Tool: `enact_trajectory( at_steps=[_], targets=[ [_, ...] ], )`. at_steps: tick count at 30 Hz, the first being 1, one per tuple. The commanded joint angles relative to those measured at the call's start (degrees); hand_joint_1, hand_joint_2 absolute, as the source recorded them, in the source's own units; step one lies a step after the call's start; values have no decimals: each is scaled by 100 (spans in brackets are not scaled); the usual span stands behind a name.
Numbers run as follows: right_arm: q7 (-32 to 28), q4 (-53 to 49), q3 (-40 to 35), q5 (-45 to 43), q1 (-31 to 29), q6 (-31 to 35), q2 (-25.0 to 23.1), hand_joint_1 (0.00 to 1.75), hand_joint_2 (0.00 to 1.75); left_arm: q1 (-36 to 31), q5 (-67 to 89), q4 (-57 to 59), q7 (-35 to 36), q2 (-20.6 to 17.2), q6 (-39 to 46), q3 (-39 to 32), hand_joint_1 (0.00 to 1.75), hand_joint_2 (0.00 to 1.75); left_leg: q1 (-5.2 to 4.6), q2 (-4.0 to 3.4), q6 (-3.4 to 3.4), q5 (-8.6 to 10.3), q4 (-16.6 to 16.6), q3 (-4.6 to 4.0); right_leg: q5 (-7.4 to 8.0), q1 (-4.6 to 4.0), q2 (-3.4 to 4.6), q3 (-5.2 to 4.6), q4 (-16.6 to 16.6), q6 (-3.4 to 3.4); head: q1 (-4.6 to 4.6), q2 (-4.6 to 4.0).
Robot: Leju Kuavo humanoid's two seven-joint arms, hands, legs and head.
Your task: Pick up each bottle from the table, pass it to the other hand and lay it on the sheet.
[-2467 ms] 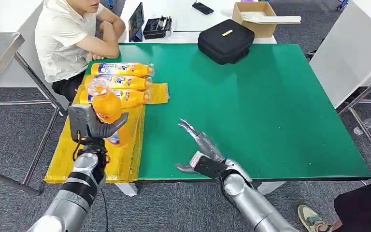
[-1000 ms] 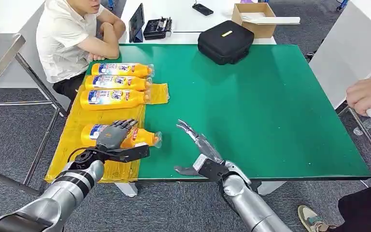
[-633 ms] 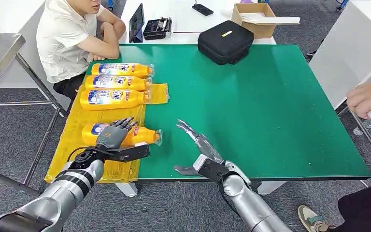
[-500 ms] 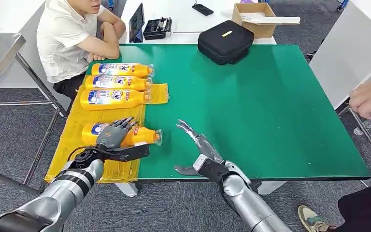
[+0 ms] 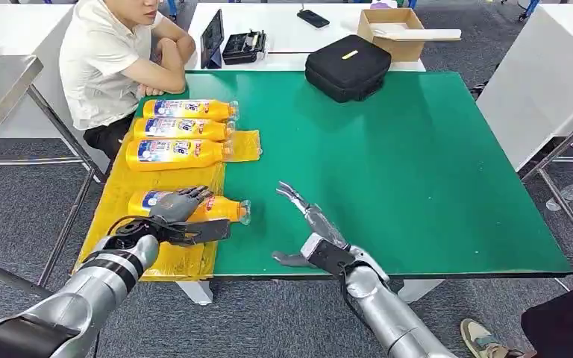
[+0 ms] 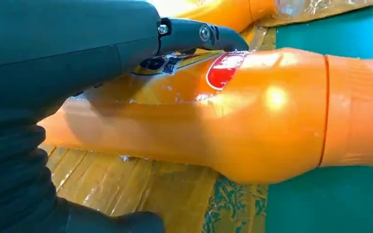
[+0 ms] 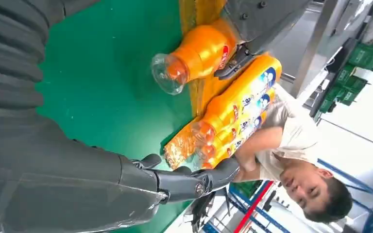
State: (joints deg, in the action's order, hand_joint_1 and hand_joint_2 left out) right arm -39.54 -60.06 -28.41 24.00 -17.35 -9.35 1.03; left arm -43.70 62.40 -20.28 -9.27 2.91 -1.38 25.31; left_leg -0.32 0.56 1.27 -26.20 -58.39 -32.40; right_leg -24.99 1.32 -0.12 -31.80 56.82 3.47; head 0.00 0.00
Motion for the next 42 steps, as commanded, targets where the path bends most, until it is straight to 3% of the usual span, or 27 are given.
enact_trajectory(
  at_steps=[1,9,15,18,32,42],
  targets=[
    [-17,331,128,34,-75,54,-42,0,175,22,5,19,-285,-39,138,45,0,175,4,-11,-6,7,4,-7,11,-5,8,-9,-5,-15,0,0],
    [-46,142,252,57,166,118,-63,0,175,236,-172,-846,-534,6,798,176,0,175,6,-1,-6,8,-2,-18,13,-8,-2,-17,-3,-26,0,0],
    [16,96,253,113,231,139,-130,0,175,836,-592,-1749,-588,381,2020,-137,0,175,6,2,-6,5,-4,-41,9,-8,-8,-40,-3,-27,0,0],
    [117,27,339,63,254,206,-195,0,175,969,-788,-1854,-678,448,2215,-256,0,175,8,-5,-9,3,-3,-47,9,-10,-1,-46,-6,-31,0,0],
    [168,-54,448,68,311,250,-177,0,175,1014,-698,-2078,-666,440,2218,-157,0,175,8,-9,-9,4,-3,-66,12,-12,4,-70,-4,-30,0,0],
    [211,-148,603,119,464,308,-191,0,175,1272,-880,-2887,-706,459,1594,241,0,175,3,-3,-6,5,-5,-77,10,-7,-1,-79,1,-24,0,0]
  ],
)
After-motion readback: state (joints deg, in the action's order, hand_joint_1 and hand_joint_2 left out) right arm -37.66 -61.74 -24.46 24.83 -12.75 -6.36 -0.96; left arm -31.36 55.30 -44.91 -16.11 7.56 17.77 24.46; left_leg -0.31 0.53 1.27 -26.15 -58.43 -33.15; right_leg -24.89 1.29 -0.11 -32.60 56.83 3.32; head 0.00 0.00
